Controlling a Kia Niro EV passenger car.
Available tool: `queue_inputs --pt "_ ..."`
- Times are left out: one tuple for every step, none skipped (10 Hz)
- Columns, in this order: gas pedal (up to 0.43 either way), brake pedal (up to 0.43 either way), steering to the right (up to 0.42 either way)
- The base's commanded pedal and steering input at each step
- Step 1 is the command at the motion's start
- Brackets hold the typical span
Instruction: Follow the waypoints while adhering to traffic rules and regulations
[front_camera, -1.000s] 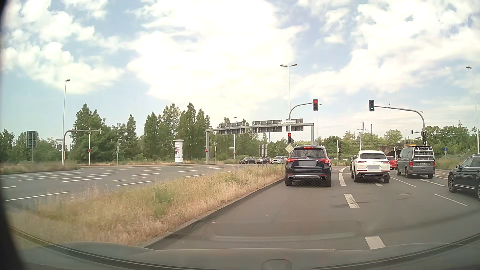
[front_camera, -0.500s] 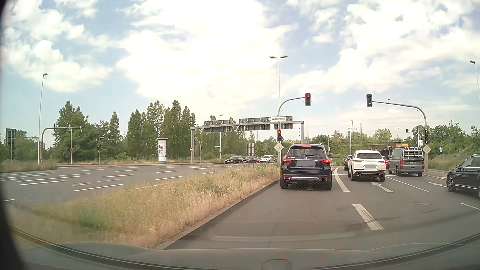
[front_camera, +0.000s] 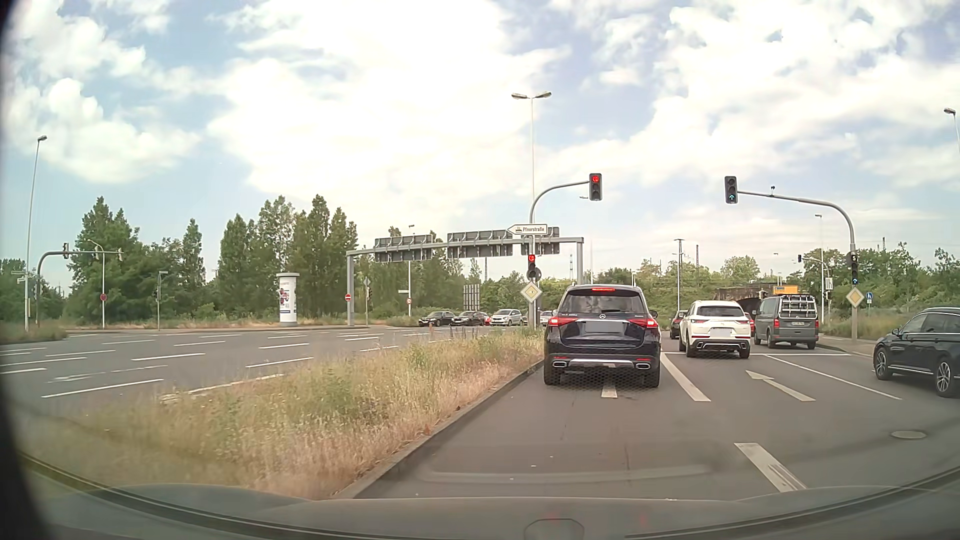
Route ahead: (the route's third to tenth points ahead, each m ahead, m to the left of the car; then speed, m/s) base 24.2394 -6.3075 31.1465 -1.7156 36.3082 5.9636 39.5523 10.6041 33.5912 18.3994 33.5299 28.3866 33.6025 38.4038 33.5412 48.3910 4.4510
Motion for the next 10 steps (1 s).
queue_inputs --pt "0.000 0.226 0.114" --pt "0.000 0.244 0.130" --pt "0.000 0.244 0.144" --pt "0.000 0.250 0.153" --pt "0.000 0.250 0.156" --pt "0.000 0.250 0.155" --pt "0.000 0.250 0.152" --pt "0.000 0.250 0.147" --pt "0.000 0.256 0.142" --pt "0.000 0.256 0.134"
